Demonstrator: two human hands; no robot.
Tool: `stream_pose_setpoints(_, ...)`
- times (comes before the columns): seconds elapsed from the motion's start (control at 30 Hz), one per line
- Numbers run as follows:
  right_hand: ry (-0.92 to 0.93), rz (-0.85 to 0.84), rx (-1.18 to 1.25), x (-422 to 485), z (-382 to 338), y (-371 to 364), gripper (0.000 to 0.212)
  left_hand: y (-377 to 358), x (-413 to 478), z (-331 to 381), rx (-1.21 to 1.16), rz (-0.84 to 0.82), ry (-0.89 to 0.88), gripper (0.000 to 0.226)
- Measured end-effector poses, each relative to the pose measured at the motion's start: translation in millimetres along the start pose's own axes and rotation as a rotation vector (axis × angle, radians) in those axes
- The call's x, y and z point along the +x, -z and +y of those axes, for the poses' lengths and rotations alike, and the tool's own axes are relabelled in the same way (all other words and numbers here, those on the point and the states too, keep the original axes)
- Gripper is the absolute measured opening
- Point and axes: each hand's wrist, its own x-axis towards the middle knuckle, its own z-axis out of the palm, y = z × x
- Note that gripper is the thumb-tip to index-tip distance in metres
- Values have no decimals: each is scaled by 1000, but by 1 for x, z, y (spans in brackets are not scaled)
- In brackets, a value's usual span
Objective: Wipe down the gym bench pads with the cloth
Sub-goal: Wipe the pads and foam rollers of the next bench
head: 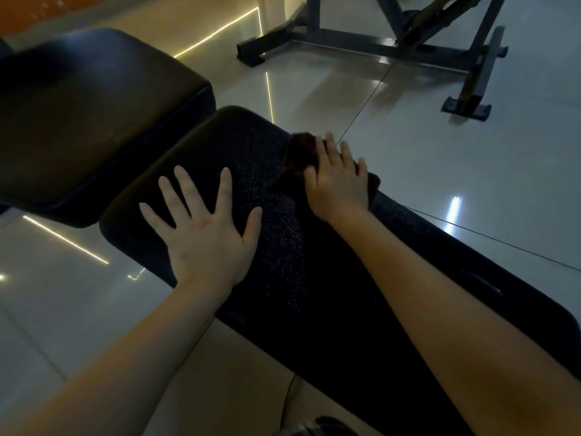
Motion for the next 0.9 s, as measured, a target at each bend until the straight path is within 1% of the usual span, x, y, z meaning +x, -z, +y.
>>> stream_pose_setpoints(0.1,-3,-17,49,20,-7,3,57,2,-1,1,0,-28,3,76)
stream_pose_setpoints(0.2,69,-4,42,5,-1,3,56,6,-1,1,-7,-42,3,79)
stream_pose_setpoints(0.3,173,-17,7,-49,23,0,59,6,-2,1,-11,-42,-4,79)
stream_pose_setpoints(0.4,248,-53,-19,-134,65,-5,64,4,-1,0,-14,-31,1,78)
stream_pose_setpoints(0.5,255,-61,-64,-215,113,-11,61,2,0,0,-19,-14,-4,77)
stream_pose_setpoints(0.6,260,-70,-103,-248,129,-13,56,0,1,0,-10,-7,-8,76)
stream_pose_setpoints(0.67,264,-40,-104,-240,126,-16,58,-2,0,-1,-12,8,-6,76)
stream_pose_setpoints(0.73,269,-16,-97,-212,115,-14,65,-5,1,-1,-6,26,-5,74)
stream_pose_setpoints(0.9,218,-30,-72,-90,66,-1,71,-3,1,0,4,12,-15,75)
